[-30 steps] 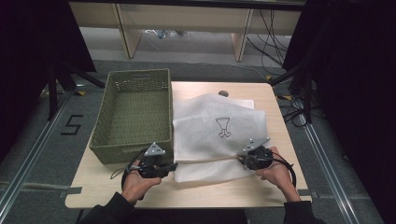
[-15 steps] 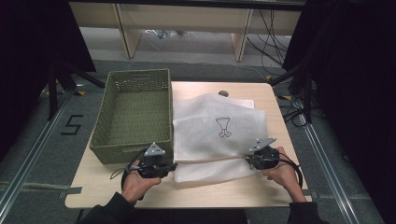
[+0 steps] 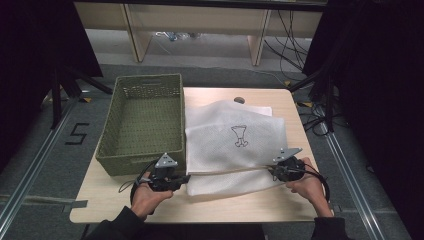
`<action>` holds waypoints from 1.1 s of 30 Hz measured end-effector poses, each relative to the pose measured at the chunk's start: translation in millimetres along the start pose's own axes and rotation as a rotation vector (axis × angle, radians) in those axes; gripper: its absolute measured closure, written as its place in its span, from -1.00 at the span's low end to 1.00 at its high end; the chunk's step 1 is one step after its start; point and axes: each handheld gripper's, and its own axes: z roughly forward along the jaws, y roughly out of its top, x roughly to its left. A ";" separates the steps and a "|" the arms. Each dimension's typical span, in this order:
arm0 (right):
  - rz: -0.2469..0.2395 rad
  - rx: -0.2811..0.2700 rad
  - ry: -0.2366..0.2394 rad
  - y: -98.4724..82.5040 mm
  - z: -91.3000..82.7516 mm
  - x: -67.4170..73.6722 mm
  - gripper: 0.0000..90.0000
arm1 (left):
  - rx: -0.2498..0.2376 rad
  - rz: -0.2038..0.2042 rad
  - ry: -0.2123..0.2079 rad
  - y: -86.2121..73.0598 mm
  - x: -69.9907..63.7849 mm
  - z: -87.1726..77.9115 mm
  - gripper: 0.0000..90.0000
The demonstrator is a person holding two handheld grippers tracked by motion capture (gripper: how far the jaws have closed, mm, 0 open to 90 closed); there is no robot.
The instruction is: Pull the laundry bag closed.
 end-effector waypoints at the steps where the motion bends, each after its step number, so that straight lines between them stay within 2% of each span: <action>1: -0.025 0.007 -0.014 -0.7 0.4 -1.6 0.83 | -0.007 -0.008 0.007 -0.4 1.0 -0.4 0.87; 2: -0.016 0.010 -0.027 -2.2 -0.3 -3.1 0.83 | -0.008 -0.023 0.011 -0.9 1.6 -0.3 0.87; 3: -0.005 0.008 -0.022 -3.7 -1.5 -4.6 0.83 | -0.001 -0.012 0.008 -0.9 3.7 -0.9 0.87; 5: -0.012 0.010 -0.041 -6.0 -3.1 -7.7 0.83 | -0.003 -0.022 0.005 -1.2 2.6 -0.3 0.87; 6: 0.009 0.014 -0.040 -6.9 -4.2 -7.2 0.83 | -0.001 -0.017 0.004 -0.9 1.7 -0.2 0.87; 8: -0.002 0.010 -0.044 -7.4 -4.2 -9.1 0.83 | -0.004 -0.004 0.003 -0.5 1.2 -0.3 0.87; 10: 0.015 0.026 -0.028 -7.2 -5.4 -9.6 0.83 | -0.007 -0.011 0.007 -0.7 1.0 -0.1 0.87; 11: 0.013 0.012 -0.047 -8.0 -4.5 -9.7 0.83 | -0.006 -0.010 0.007 -0.8 1.1 0.0 0.87; 14: 0.027 0.034 -0.043 -10.0 -6.8 -12.9 0.83 | -0.006 -0.024 0.001 -1.1 0.8 0.5 0.87; 15: 0.025 0.023 -0.059 -11.2 -5.2 -13.6 0.83 | -0.001 -0.011 0.004 -0.9 1.1 0.1 0.87; 16: 0.015 0.042 -0.055 -12.1 -6.3 -15.7 0.83 | 0.001 -0.009 0.002 -0.9 1.0 -0.2 0.87; 17: 0.035 0.049 -0.059 -12.4 -6.8 -15.8 0.83 | -0.003 -0.014 -0.002 -0.8 0.5 0.2 0.87; 19: 0.038 0.029 -0.070 -13.7 -5.4 -16.9 0.83 | -0.004 -0.012 0.003 -0.8 0.4 0.2 0.87; 20: 0.030 0.060 -0.073 -13.9 -7.1 -18.8 0.83 | -0.003 -0.012 0.001 -0.9 0.5 0.3 0.87; 22: 0.028 0.055 -0.087 -16.2 -5.9 -21.9 0.83 | -0.003 -0.011 0.010 -1.0 0.8 -0.3 0.87; 23: 0.033 0.064 -0.099 -17.1 -6.6 -23.2 0.84 | -0.001 -0.009 0.009 -0.8 1.0 -0.3 0.88; 24: 0.035 0.087 -0.114 -17.8 -7.4 -23.6 0.96 | -0.002 -0.013 0.017 -1.0 1.7 -0.3 0.88; 25: 0.028 0.101 -0.117 -19.2 -7.5 -28.5 0.94 | 0.003 -0.012 0.013 -1.3 2.9 -1.0 0.87; 26: 0.035 0.088 -0.116 -22.0 -7.1 -32.1 0.93 | -0.005 -0.021 0.018 -1.7 2.9 -0.2 0.87; 28: 0.088 0.059 -0.111 -25.2 -7.8 -32.5 0.95 | -0.002 -0.023 0.019 -1.5 0.6 1.0 0.87; 29: 0.081 0.057 -0.098 -25.0 -10.0 -33.4 0.96 | 0.000 -0.015 0.014 -0.3 -1.4 0.9 0.87; 30: 0.086 0.055 -0.106 -24.3 -10.1 -33.4 0.96 | 0.002 0.010 0.021 0.4 -1.2 0.7 0.87; 33: 0.102 0.050 -0.093 -24.4 -8.4 -35.1 0.96 | 0.006 -0.014 0.021 -1.5 2.8 2.5 0.87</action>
